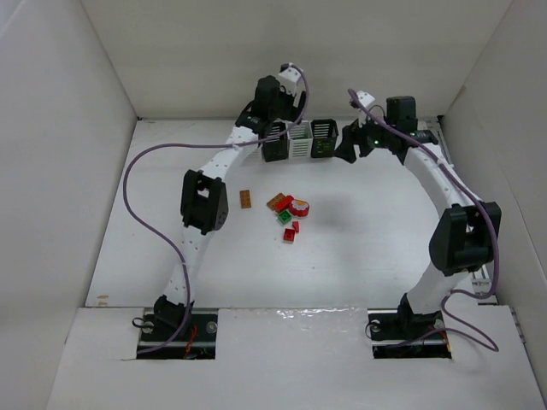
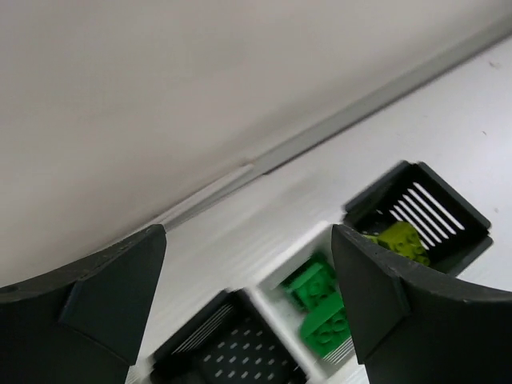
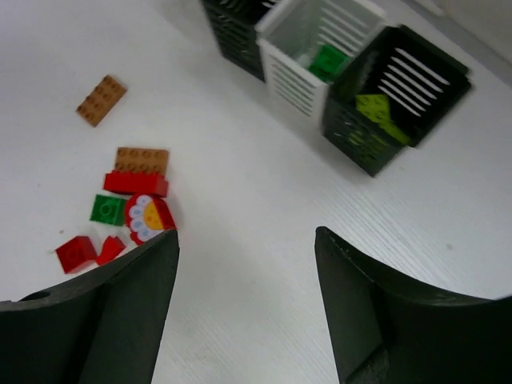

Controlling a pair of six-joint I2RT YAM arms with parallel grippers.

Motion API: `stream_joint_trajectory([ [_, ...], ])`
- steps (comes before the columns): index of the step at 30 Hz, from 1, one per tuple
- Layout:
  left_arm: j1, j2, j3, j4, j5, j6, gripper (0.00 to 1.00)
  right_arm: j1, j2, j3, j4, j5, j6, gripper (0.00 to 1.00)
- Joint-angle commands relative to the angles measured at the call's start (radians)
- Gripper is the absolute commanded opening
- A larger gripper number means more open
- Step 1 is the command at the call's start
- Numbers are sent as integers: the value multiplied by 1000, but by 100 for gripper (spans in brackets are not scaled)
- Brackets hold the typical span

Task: Sort the legos into containers by color

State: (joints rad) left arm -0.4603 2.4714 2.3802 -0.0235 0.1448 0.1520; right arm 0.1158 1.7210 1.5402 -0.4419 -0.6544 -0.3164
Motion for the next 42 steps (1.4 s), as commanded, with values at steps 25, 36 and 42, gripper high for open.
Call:
stream_joint_trajectory([
  [25,267,-1045,-981,129,-260,-98,80,616,209,9,-167,357,304,66],
  [36,267,-1014,-961,120,-200,-121,77,636,200,-18,-158,464,335,81],
  [42,267,-1005,-961,120,-191,-131,76,613,209,-28,-158,498,335,85],
])
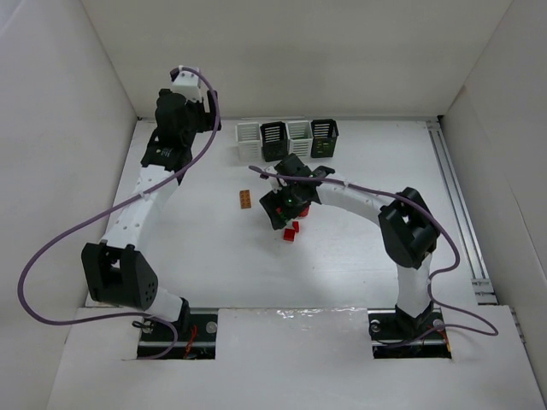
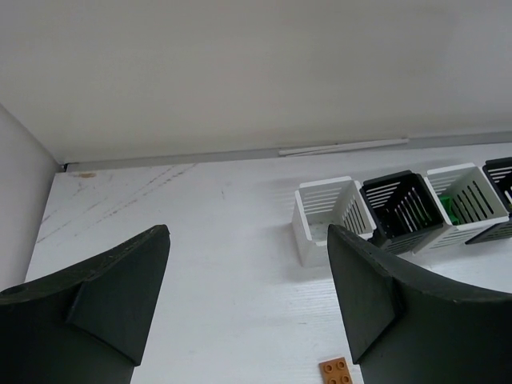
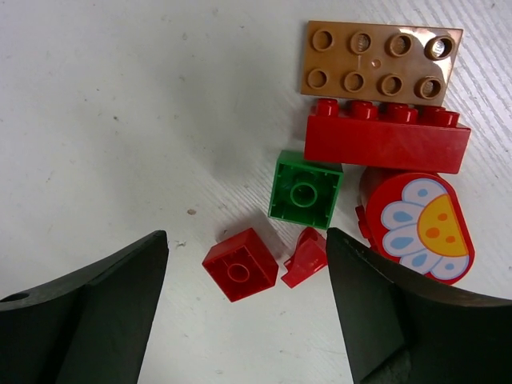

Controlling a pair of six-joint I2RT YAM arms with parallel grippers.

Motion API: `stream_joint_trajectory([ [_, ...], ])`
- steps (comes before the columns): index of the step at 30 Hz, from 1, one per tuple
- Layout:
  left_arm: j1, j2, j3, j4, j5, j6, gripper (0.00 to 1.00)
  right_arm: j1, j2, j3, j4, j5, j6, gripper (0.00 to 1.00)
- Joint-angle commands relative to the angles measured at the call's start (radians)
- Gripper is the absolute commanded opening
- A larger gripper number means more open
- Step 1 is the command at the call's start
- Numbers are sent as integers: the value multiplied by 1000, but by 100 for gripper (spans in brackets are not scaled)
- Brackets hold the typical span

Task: Sort the legos into containers by color

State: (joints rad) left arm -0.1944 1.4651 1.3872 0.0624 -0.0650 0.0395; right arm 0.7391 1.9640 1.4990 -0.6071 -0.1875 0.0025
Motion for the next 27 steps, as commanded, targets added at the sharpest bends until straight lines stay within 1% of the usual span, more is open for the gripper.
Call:
stream_joint_trajectory([
  [1,1,1,41,34,19,-18,76,-10,-24,13,7,31,16,85],
  [4,1,11,41,25,28,-18,76,-30,-4,39,-3,31,16,85],
  [7,1,11,50,25,28,-18,75,-30,7,50,-3,40,16,87],
  [13,1,20,50,25,28,-18,75,-30,41,72,-13,20,16,87],
  [20,1,20,41,25,28,-18,75,-9,30,81,-22,8,5,87],
  [25,1,20,32,25,37,-18,75,11,10,50,-22,-18,-4,86],
  [27,1,20,21,25,37,-18,75,11,-2,40,3,-18,-13,86],
])
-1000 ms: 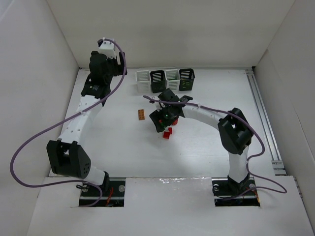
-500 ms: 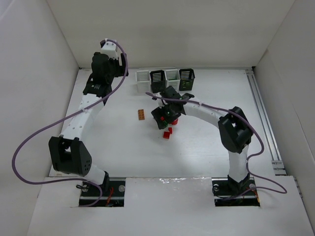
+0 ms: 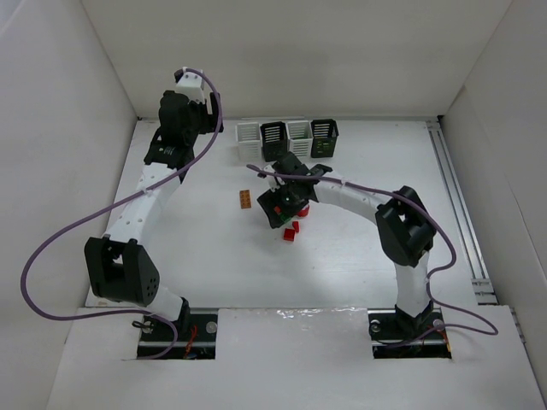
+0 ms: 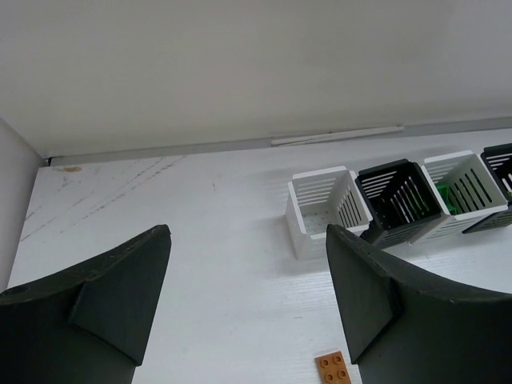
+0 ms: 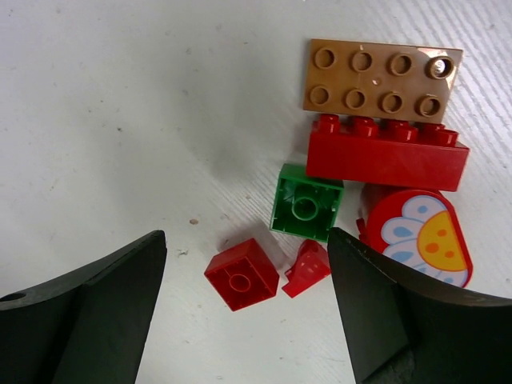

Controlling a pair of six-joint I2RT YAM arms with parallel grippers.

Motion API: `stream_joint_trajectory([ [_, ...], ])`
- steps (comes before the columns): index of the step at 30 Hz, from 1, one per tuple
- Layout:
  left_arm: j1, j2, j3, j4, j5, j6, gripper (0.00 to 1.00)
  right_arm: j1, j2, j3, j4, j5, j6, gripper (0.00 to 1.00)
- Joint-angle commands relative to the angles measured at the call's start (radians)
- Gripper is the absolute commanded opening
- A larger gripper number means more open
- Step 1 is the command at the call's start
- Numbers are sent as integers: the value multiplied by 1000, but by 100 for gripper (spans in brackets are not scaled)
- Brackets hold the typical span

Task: Sort the legos into containers by color

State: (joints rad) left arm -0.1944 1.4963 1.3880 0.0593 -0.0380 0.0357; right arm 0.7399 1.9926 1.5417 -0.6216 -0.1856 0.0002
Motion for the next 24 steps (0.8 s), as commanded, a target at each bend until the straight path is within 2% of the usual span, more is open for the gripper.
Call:
stream_joint_trajectory([
  [1,1,-21,20,28,10,-23,75,19,-31,-12,17,-20,-11,86],
  [24,1,-2,39,28,29,-23,75,-20,52,47,-6,109,18,91],
])
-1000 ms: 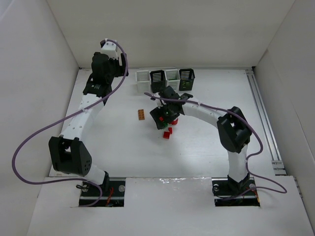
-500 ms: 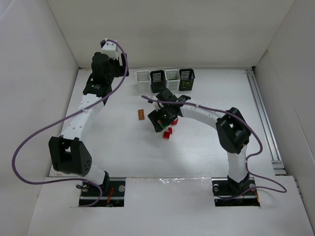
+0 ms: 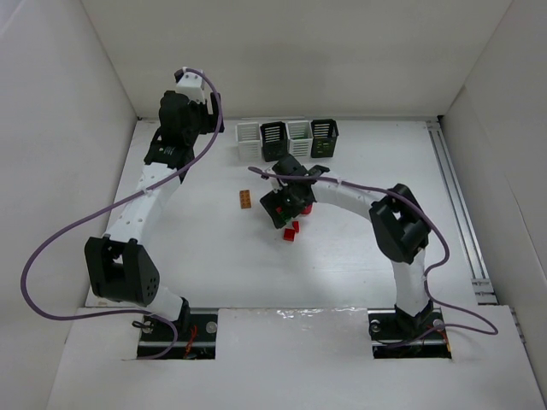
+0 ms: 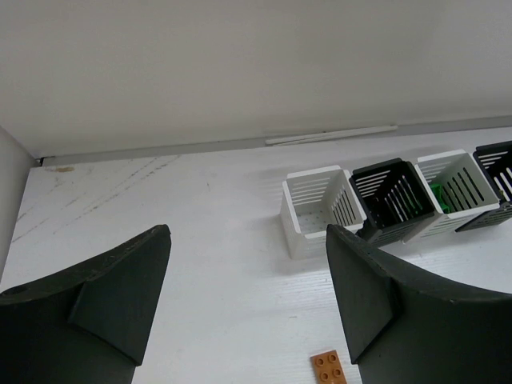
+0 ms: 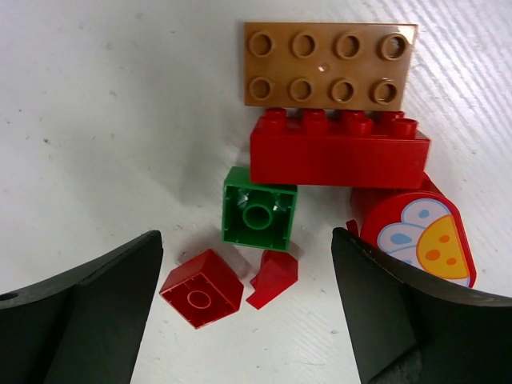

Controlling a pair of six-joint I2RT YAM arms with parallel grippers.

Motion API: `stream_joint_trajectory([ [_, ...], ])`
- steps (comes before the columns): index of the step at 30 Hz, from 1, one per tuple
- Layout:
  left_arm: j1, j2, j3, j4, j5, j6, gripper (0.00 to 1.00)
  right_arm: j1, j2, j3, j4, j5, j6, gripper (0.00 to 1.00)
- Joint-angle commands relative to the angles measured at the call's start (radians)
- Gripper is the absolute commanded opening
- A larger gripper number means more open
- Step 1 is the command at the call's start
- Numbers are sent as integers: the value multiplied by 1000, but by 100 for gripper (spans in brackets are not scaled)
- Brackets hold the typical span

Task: Sort the legos into containers by color

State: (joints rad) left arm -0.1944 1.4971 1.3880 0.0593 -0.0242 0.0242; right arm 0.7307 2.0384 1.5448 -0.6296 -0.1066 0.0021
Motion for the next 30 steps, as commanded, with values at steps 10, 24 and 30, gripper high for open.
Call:
stream_joint_trajectory([
  [10,1,-3,29,28,15,-12,75,30,26,55,13,39,16,81],
  [24,1,-21,11,28,-13,-3,80,41,57,64,31,68,16,42],
  [30,1,-21,-12,28,-2,-3,80,41,-9,43,27,41,-23,21],
])
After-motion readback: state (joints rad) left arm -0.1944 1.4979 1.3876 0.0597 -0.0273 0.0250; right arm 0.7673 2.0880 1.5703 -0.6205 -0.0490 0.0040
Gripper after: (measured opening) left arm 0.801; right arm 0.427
